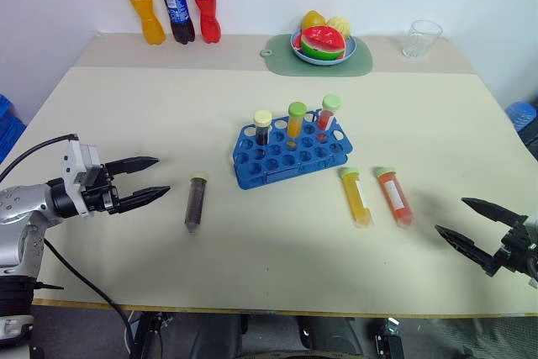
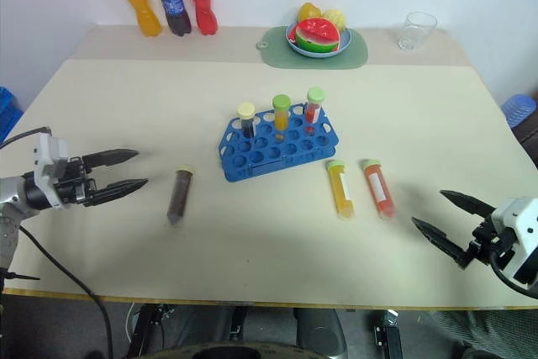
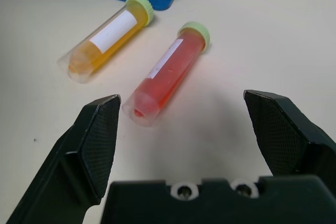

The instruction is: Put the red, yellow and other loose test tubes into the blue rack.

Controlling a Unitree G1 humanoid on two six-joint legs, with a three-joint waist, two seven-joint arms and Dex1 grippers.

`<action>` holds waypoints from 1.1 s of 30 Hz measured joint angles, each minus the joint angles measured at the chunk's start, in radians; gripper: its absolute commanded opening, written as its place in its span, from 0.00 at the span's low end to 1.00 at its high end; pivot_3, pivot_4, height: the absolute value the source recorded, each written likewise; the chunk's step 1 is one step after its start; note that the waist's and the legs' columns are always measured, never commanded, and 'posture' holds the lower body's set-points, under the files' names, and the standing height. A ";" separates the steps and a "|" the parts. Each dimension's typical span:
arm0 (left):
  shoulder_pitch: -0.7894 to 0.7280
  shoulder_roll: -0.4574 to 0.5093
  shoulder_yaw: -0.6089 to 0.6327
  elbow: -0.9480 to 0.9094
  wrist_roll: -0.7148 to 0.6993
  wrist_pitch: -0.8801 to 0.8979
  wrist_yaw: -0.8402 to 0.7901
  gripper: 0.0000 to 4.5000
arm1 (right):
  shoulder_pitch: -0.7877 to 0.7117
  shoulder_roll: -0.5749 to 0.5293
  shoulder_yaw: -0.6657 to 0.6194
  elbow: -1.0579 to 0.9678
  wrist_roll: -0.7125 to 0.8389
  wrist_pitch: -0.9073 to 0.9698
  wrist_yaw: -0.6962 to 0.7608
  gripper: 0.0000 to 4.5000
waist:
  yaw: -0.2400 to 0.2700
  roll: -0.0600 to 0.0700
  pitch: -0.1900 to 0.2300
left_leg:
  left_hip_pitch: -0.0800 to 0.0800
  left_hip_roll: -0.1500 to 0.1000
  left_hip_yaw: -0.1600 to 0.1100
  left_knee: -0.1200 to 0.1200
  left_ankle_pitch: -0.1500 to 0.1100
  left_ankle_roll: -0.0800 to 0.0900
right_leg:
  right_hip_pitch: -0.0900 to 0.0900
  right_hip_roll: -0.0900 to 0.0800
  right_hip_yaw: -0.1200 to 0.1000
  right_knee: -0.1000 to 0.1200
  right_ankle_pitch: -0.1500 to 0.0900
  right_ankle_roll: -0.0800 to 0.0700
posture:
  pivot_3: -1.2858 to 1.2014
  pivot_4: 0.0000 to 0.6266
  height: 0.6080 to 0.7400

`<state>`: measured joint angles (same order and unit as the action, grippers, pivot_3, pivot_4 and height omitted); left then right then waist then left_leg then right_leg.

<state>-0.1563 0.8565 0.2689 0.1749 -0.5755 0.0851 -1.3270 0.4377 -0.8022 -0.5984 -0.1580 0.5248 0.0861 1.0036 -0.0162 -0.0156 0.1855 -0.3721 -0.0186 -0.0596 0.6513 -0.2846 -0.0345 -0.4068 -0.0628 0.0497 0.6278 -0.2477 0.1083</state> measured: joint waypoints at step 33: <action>-0.141 -0.069 -0.108 -0.121 -0.022 0.038 -0.174 0.78 | -0.732 -0.150 0.263 -0.159 0.344 1.324 -0.577 0.93 | 0.003 0.000 0.000 | -0.004 0.000 -0.001 -0.001 -0.001 0.002 | -0.005 -0.001 0.000 -0.001 0.002 0.003 | 0.52 0.24 1.00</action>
<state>-0.2975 0.7877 0.1609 0.0542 -0.5980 0.1228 -1.5015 -0.2941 -0.9517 -0.3350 -0.3171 0.8688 1.4106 0.4268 -0.0130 -0.0156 0.1858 -0.3765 -0.0188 -0.0607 0.6504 -0.2855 -0.0327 -0.4114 -0.0635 0.0497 0.6273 -0.2459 0.1112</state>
